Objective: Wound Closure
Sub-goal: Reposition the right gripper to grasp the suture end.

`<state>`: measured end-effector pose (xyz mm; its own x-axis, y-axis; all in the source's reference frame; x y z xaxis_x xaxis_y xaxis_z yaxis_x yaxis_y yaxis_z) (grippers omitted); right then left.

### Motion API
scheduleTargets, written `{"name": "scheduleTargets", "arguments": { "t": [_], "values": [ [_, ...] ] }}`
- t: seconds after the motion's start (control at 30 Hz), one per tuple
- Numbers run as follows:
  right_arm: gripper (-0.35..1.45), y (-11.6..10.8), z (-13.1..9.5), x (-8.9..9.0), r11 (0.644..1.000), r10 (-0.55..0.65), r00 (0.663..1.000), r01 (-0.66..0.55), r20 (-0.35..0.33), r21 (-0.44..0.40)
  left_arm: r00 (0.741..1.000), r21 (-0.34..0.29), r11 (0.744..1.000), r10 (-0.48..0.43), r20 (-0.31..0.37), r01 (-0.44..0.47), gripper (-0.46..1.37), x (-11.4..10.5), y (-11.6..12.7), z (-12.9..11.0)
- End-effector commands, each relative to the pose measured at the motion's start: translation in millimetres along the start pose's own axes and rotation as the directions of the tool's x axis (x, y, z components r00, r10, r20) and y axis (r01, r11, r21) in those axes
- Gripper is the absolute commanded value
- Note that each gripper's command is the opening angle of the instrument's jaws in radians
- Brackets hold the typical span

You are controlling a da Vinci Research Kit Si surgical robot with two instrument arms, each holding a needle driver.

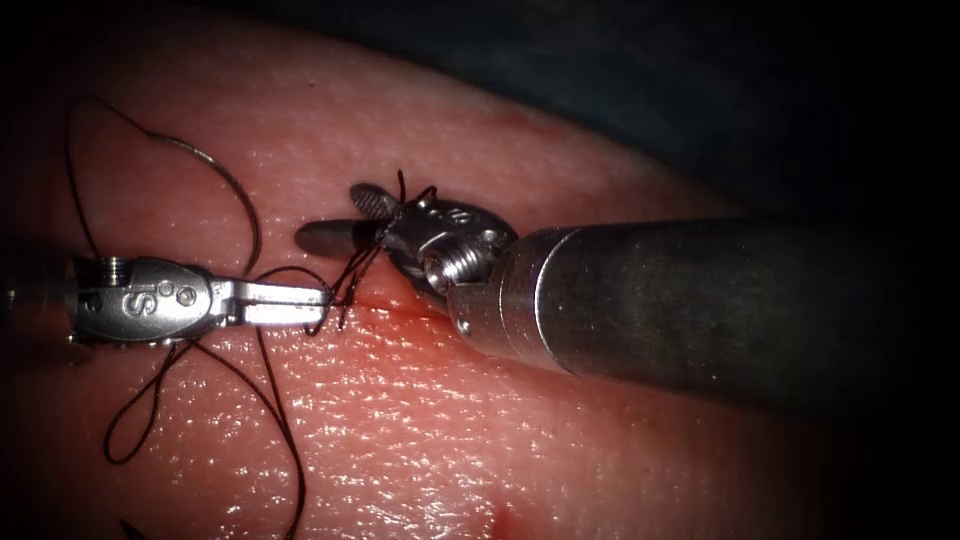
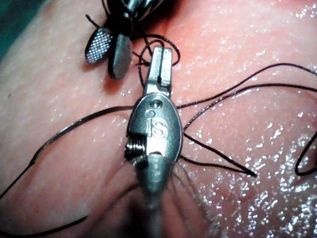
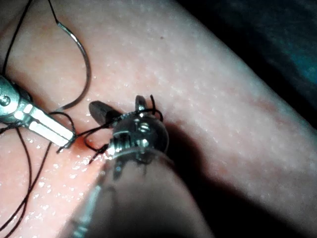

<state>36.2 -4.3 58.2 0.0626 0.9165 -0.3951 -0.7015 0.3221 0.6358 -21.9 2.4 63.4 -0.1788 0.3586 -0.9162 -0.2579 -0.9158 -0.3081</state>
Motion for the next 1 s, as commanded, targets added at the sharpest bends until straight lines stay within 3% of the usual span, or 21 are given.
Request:
{"name": "scheduleTargets", "arguments": {
  "t": [0.03, 0.5, 1.0],
  "values": [
    [0.80, -0.1, 0.0, 0.0, 1.000, 0.001, 1.000, -0.001, -0.003, 0.001, 1.000, -0.008, 1.000, 0.000, 0.000, 0.000, -0.35, 0.0, 0.0, 0.0],
    [0.81, -1.4, -1.2, 0.3, 1.000, 0.023, 1.000, -0.023, -0.021, -0.002, 1.000, -0.017, 1.000, -0.001, -0.005, 0.001, -0.35, 0.7, 1.0, 0.0],
    [0.77, -3.0, -4.0, -1.2, 0.999, 0.040, 0.998, -0.042, -0.055, -0.033, 1.000, -0.031, 0.999, -0.013, -0.010, 0.013, -0.35, 2.0, 1.4, -0.4]
  ]
}}
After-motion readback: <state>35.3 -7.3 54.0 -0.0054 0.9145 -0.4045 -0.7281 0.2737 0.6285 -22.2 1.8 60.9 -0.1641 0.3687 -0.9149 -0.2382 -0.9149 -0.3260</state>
